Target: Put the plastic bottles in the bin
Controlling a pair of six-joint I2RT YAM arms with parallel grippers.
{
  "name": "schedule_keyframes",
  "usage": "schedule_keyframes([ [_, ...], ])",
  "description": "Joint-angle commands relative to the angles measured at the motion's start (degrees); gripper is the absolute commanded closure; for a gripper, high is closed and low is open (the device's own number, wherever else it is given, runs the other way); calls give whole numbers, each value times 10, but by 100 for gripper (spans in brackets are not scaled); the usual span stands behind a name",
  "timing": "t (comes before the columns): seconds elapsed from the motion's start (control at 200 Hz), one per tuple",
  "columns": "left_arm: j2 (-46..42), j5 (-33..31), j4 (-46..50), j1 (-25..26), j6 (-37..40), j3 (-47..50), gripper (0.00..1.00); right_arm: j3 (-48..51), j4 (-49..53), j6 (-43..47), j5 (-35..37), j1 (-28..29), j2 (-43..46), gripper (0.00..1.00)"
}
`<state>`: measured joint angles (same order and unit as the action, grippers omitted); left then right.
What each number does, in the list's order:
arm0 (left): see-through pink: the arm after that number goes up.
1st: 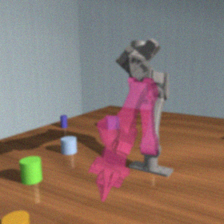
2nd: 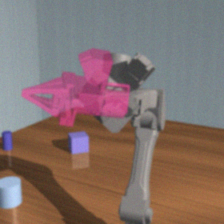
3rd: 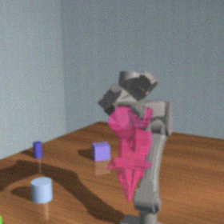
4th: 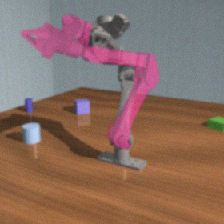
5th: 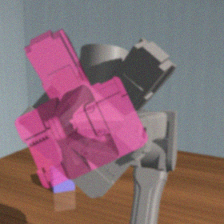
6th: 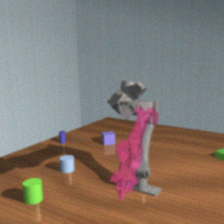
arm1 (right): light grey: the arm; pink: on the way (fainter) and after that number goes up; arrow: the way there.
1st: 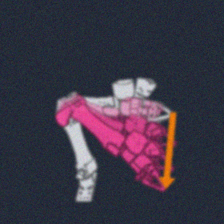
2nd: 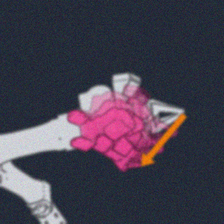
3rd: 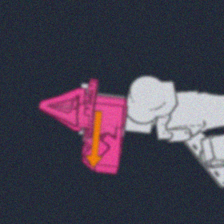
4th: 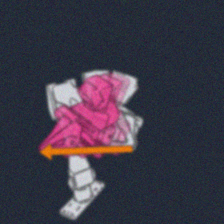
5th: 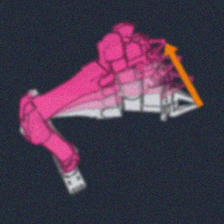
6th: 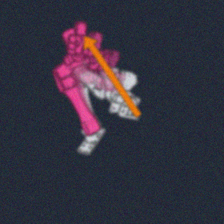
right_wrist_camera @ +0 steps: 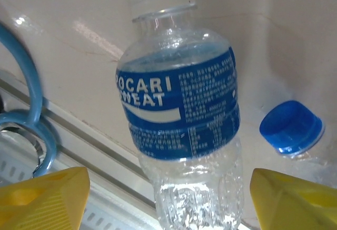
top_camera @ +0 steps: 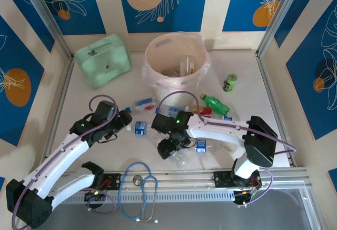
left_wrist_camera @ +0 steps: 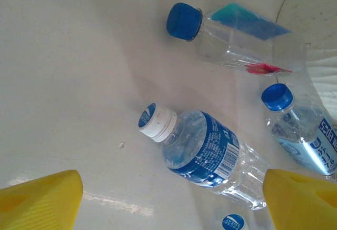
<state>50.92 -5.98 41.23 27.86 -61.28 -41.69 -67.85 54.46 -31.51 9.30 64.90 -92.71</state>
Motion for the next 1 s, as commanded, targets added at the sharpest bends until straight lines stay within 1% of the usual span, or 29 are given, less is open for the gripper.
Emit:
schedule_keyframes([
  [0.0,-9,7,10,-15,-6,12,12,-29,28,42,11,-1,-28,19],
  [0.29,-17,25,0,-38,-6,35,12,-95,46,99,23,-1,-128,21],
  [0.44,-21,36,-4,-53,2,40,12,-106,46,103,20,-6,-161,21],
  [0.54,-24,40,-4,-61,5,40,12,-106,44,100,17,-11,-174,25],
  [0.58,-25,42,-5,-64,6,42,12,-104,43,99,17,-12,-174,28],
  [0.66,-24,44,-5,-67,8,41,13,-105,42,96,26,-12,-171,38],
  [0.705,-24,46,-5,-70,9,42,13,-104,42,94,31,-12,-167,41],
  [0.81,-22,50,-6,-73,11,41,13,-104,40,89,38,-9,-145,43],
  [0.995,-21,54,-7,-75,13,34,14,-129,55,84,48,7,-90,44],
])
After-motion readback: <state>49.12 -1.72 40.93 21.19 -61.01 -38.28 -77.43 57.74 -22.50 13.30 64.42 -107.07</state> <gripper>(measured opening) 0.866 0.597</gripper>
